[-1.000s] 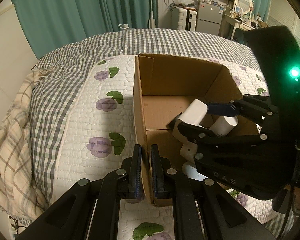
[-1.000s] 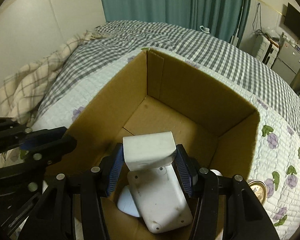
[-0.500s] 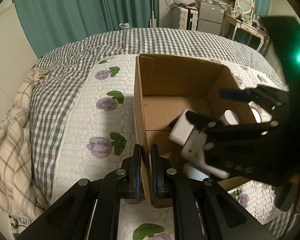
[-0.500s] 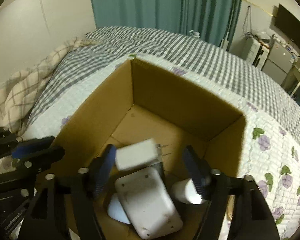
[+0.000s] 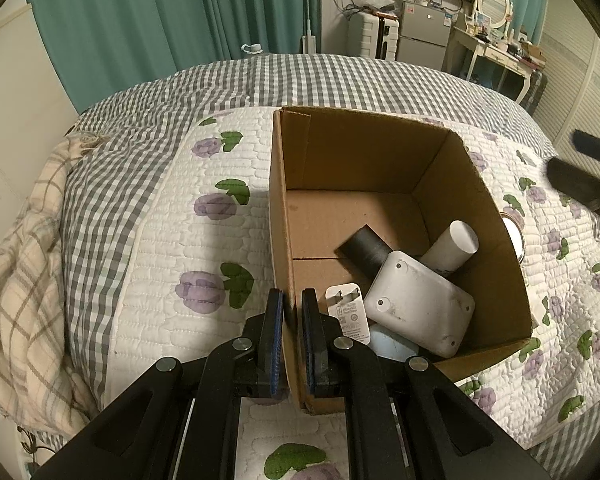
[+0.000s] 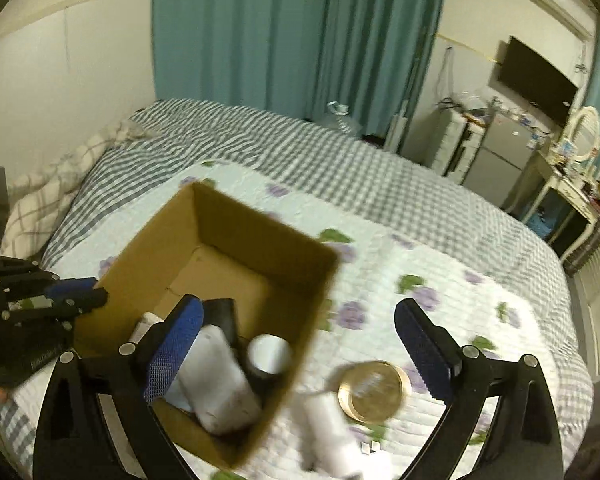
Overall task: Organize rigid objects
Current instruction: 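Move the right tool back and grasp the white cylindrical bottle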
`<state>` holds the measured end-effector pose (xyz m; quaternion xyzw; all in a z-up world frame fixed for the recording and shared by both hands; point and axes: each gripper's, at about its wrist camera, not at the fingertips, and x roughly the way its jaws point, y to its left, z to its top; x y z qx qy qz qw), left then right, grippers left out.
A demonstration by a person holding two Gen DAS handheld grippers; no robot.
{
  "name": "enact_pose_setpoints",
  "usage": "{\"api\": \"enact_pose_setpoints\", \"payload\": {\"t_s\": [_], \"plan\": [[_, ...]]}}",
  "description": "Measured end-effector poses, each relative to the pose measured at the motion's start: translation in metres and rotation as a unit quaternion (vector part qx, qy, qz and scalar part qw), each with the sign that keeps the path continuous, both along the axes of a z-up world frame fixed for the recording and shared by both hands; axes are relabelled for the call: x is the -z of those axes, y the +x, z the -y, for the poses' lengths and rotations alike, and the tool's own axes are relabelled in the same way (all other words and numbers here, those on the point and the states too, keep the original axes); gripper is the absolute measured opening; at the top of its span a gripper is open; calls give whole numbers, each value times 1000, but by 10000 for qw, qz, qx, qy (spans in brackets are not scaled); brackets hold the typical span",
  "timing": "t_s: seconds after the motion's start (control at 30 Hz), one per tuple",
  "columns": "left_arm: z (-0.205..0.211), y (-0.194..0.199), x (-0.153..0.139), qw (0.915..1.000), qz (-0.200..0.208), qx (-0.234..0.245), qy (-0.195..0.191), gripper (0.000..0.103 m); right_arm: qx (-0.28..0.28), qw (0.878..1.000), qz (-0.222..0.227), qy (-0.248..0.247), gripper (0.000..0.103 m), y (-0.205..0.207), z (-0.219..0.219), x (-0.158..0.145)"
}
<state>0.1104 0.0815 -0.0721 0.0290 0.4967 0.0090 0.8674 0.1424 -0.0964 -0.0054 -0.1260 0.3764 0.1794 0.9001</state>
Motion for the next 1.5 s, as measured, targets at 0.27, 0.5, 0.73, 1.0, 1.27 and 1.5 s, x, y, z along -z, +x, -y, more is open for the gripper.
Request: {"api": "enact_pose_setpoints", "payload": {"t_s": [0.27,0.5,0.73,1.0,1.27,1.5], "plan": [[2,-1,-5,10000,12,-4,71,8,604,9979,198,95,97,-17,77,-18],[4,-3,-5,10000,13,-14,98,8,883,9960,45,-111,97,-35,119,19],[6,-4,-4,9999,36,-27,144,8,924,9941,-554,-100,97,-39,130,83],[6,-3,-4,9998,41,-21,212,8,571,9932,-1012,-88,96,-35,106,130],[6,-3,-5,9998,46,-21,209,8,384,9903,-1333,-28,76,-30,87,150],[6,-3,-5,9998,43,-23,207,8,372,9887,-1450,3,65,-27,83,154]]}}
